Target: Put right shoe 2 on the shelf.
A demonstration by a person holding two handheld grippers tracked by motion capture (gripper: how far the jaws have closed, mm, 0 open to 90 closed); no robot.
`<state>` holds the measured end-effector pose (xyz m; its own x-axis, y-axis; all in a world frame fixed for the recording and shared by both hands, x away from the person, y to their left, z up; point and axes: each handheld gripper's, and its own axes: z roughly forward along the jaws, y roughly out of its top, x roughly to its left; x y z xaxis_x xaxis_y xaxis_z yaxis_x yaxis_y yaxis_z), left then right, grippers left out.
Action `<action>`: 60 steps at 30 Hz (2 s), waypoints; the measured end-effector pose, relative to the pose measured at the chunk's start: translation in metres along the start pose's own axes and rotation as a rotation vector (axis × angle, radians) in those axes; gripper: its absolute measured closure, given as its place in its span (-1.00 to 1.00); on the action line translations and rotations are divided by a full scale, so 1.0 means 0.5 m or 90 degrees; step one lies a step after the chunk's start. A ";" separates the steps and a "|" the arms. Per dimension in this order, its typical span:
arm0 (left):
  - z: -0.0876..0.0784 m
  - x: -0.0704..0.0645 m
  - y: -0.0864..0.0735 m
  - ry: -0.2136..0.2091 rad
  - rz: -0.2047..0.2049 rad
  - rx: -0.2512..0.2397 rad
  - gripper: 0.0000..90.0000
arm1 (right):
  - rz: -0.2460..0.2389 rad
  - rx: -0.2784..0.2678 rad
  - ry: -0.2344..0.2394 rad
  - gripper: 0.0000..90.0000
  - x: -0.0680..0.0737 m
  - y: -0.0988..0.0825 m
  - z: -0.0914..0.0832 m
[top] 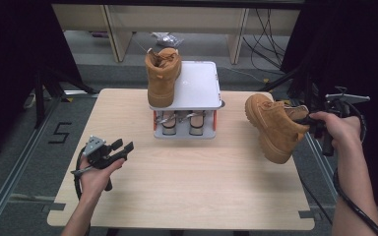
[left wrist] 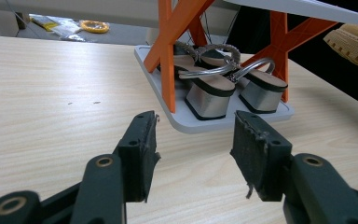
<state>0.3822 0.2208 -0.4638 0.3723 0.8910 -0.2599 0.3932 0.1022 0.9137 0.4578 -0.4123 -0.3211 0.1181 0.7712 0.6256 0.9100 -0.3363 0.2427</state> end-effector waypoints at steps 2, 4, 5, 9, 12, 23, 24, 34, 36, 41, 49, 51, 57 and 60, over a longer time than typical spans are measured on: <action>0.001 0.000 -0.001 0.000 0.001 0.002 0.09 | -0.003 -0.002 0.000 0.84 0.002 0.003 0.000; 0.001 0.000 -0.002 0.001 0.001 0.004 0.09 | 0.000 -0.008 0.002 0.84 0.006 0.006 0.001; 0.001 0.000 -0.002 0.001 0.002 0.004 0.09 | 0.002 -0.010 0.002 0.84 0.008 0.007 0.000; 0.001 0.001 -0.003 0.001 0.002 0.006 0.09 | 0.001 -0.021 0.007 0.84 0.012 0.012 -0.001; 0.002 0.000 -0.003 0.001 0.002 0.005 0.09 | 0.008 -0.021 0.009 0.84 0.017 0.015 -0.002; 0.001 0.001 -0.004 0.002 -0.003 0.004 0.09 | 0.010 -0.039 0.012 0.84 0.036 0.027 -0.004; 0.001 0.001 -0.004 0.002 -0.002 0.004 0.08 | 0.011 -0.040 0.013 0.84 0.039 0.028 -0.003; -0.002 0.004 -0.001 0.004 -0.003 0.000 0.09 | 0.010 -0.052 0.020 0.84 0.051 0.038 0.003; -0.002 0.004 -0.001 0.005 -0.002 0.000 0.09 | 0.025 -0.054 0.027 0.84 0.056 0.040 0.003; -0.002 0.005 -0.001 0.005 -0.001 0.001 0.08 | 0.038 -0.068 0.031 0.84 0.068 0.046 0.002; -0.003 0.005 -0.001 0.005 -0.002 0.000 0.09 | 0.031 -0.071 0.038 0.84 0.077 0.052 0.002; -0.003 0.006 -0.001 0.005 -0.003 0.000 0.09 | 0.039 -0.078 0.036 0.84 0.082 0.055 0.005; -0.003 0.007 -0.001 0.005 -0.003 0.000 0.09 | 0.039 -0.077 0.050 0.84 0.084 0.058 0.007; -0.004 0.007 -0.001 0.006 -0.003 0.001 0.08 | 0.041 -0.078 0.051 0.84 0.086 0.060 0.008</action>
<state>0.3816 0.2249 -0.4648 0.3623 0.8948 -0.2609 0.3956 0.1058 0.9123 0.4920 -0.3872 -0.2898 0.1373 0.7018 0.6990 0.8458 -0.4503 0.2860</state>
